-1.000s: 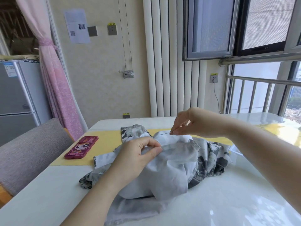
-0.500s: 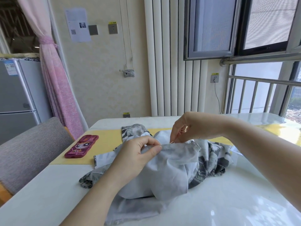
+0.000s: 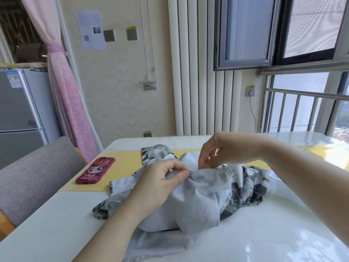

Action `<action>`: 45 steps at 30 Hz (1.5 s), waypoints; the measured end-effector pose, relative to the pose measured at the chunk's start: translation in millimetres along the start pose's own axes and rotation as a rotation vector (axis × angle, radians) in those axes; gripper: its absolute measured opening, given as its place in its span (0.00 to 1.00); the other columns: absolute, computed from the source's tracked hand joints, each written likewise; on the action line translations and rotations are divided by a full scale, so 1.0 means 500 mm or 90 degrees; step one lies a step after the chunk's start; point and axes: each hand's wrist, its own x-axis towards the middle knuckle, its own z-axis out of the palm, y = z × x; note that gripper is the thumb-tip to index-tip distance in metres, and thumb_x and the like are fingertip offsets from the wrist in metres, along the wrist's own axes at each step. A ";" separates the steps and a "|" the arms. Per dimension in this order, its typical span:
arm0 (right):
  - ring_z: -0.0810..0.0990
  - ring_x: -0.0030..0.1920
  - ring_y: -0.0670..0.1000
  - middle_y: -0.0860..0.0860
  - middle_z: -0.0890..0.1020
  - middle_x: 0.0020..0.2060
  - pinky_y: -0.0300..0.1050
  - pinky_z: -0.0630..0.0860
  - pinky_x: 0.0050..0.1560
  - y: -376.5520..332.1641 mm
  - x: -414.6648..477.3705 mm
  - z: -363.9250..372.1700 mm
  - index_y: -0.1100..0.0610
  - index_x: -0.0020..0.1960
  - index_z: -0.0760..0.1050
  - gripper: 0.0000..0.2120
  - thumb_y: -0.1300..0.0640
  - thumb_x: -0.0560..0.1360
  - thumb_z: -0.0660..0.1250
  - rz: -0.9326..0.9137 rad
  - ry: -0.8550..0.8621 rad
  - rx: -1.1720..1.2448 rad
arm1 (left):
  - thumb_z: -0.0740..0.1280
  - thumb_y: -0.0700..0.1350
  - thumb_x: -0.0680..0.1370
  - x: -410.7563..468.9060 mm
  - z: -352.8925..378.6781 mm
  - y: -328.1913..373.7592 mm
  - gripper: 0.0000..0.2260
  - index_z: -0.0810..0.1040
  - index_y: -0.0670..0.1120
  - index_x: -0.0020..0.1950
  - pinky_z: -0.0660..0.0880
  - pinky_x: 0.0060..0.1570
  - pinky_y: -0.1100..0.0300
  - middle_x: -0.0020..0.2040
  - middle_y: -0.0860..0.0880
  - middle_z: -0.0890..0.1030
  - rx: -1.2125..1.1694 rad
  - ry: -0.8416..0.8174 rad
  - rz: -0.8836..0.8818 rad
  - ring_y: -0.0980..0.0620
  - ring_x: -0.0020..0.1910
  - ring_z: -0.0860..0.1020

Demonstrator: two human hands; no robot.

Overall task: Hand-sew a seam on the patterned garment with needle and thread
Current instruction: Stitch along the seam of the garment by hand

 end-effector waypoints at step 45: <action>0.76 0.40 0.55 0.52 0.79 0.44 0.47 0.75 0.41 -0.017 0.006 0.098 0.57 0.46 0.81 0.04 0.58 0.71 0.70 -0.446 0.456 -0.350 | 0.69 0.46 0.70 0.032 0.010 -0.008 0.07 0.79 0.42 0.40 0.76 0.39 0.64 0.38 0.45 0.81 -0.480 -0.027 -0.168 0.52 0.38 0.78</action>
